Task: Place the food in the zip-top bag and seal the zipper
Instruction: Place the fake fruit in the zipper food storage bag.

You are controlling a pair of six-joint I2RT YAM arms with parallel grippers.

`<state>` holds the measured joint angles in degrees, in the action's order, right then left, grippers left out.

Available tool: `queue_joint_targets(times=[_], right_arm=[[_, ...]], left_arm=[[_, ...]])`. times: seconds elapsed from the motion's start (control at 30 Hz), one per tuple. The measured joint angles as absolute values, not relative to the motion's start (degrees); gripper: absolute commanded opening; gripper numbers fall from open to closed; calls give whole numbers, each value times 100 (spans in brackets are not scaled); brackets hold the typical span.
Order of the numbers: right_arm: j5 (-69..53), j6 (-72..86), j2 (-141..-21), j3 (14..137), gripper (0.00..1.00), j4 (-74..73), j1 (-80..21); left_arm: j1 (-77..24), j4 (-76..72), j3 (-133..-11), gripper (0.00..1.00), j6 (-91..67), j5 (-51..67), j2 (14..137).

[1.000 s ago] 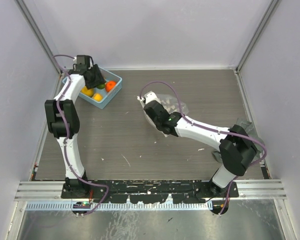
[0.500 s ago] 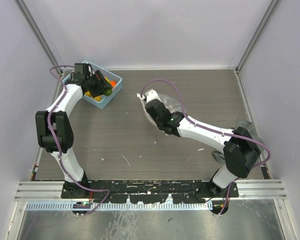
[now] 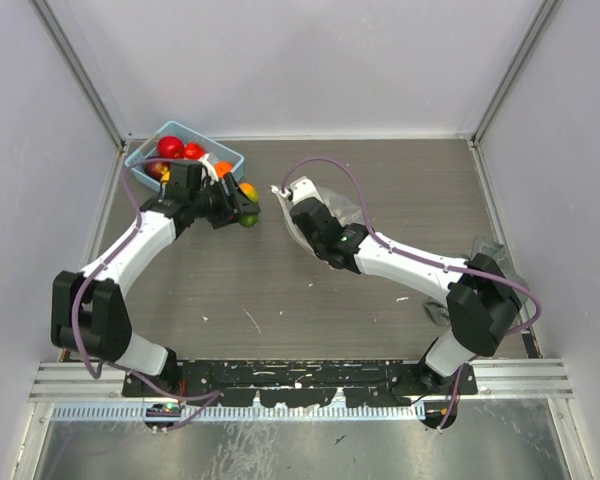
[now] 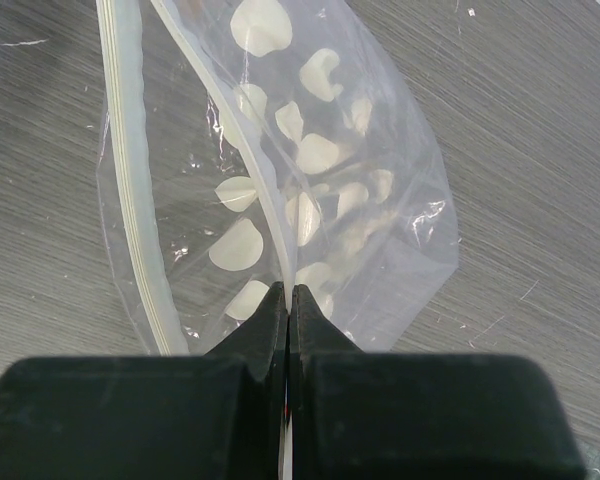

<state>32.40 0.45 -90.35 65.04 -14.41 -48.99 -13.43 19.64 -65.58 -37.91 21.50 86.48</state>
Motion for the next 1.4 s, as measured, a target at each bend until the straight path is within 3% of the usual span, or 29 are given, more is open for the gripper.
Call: queue_joint_targets(times=[0.37,0.6,0.9,1.4], right_arm=[[3050,134,-9035,6504,0,-1372,-4899],[2770,183,-8903,6488,0,-1352,-4899],[2226,233,-8396,6261,0,-1094,-4899],[836,504,-8173,5964,0,-945,-4899]], left_arm=[[-2217,1466,-5496,3,-3916,2469,7435],[-2891,1238,-5234,2,-4066,2641,7516],[-3035,1144,-5325,0,-4119,2587,8130],[-3039,1680,-5435,0,-4209,1540,8302]])
